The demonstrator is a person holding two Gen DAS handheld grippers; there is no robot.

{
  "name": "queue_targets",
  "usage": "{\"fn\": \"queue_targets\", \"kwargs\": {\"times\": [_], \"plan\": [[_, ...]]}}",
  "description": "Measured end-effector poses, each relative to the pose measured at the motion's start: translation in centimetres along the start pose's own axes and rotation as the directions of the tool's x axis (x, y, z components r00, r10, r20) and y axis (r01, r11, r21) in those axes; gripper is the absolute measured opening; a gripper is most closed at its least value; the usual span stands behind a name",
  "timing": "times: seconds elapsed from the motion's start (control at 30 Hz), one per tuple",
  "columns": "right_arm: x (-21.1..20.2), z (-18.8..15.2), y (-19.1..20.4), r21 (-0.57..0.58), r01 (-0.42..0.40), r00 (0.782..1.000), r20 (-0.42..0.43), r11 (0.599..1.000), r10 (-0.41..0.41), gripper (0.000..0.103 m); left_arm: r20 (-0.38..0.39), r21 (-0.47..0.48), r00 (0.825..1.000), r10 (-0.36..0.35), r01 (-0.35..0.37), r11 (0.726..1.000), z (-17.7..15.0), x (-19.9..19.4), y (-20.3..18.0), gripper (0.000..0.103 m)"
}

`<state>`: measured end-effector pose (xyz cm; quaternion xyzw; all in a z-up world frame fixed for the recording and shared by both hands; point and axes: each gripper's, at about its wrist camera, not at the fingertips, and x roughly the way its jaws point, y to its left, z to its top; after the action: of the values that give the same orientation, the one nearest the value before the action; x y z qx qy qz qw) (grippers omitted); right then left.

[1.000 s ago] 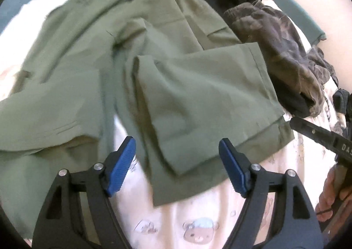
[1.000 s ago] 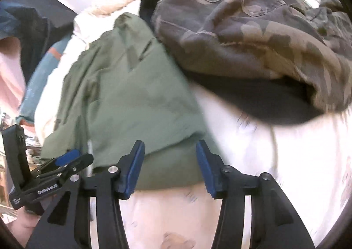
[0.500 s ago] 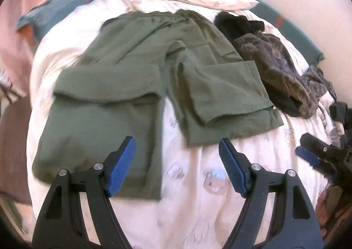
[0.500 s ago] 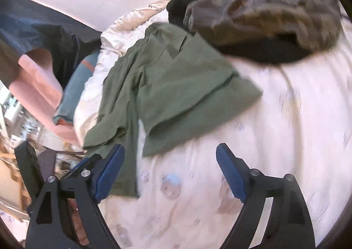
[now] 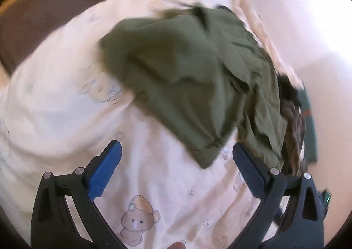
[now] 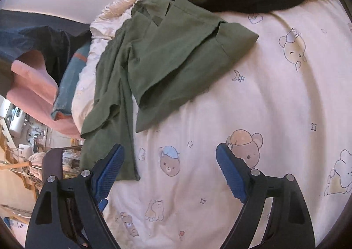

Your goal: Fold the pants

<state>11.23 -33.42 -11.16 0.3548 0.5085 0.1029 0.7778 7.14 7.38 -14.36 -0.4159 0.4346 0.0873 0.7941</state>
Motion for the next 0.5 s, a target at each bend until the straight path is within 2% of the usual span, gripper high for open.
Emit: {"fn": "queue_targets", "kwargs": {"times": [0.1, 0.17, 0.23, 0.3, 0.37, 0.43, 0.5], "plan": [[0.2, 0.2, 0.1, -0.006, 0.002, 1.0, 0.001, 1.0, -0.002, 0.087, 0.006, -0.042, 0.999, -0.043, 0.043, 0.998, 0.0, 1.3, 1.3, 0.1], [0.3, 0.3, 0.2, -0.01, 0.003, 1.0, 0.006, 1.0, -0.002, 0.087, 0.011, 0.015, 0.997, -0.072, 0.072, 0.997, 0.2, 2.4, 1.3, 0.1], [0.5, 0.4, 0.1, -0.013, 0.015, 1.0, 0.007, 1.0, -0.015, 0.087, 0.01, 0.075, 0.998, -0.059, 0.058, 0.995, 0.5, 3.6, 1.4, 0.099], [0.8, 0.3, -0.4, -0.001, 0.026, 1.0, -0.002, 1.0, -0.026, 0.087, 0.022, 0.053, 0.995, -0.094, 0.093, 0.994, 1.0, 4.3, 2.3, 0.098], [1.2, 0.2, -1.0, 0.019, 0.031, 0.999, -0.016, 0.999, -0.031, 0.087, 0.047, 0.017, 0.985, -0.168, 0.167, 0.986, 1.6, 4.2, 2.6, 0.098], [1.5, 0.3, -1.4, 0.035, 0.038, 0.999, -0.021, 0.999, -0.037, 0.087, 0.032, 0.019, 0.974, -0.225, 0.225, 0.974, 2.2, 4.6, 2.1, 0.098], [1.6, 0.4, -1.7, 0.047, 0.04, 0.999, -0.024, 0.998, -0.039, 0.087, 0.029, 0.004, 0.968, -0.248, 0.248, 0.969, 3.0, 5.0, 2.0, 0.098]]}}
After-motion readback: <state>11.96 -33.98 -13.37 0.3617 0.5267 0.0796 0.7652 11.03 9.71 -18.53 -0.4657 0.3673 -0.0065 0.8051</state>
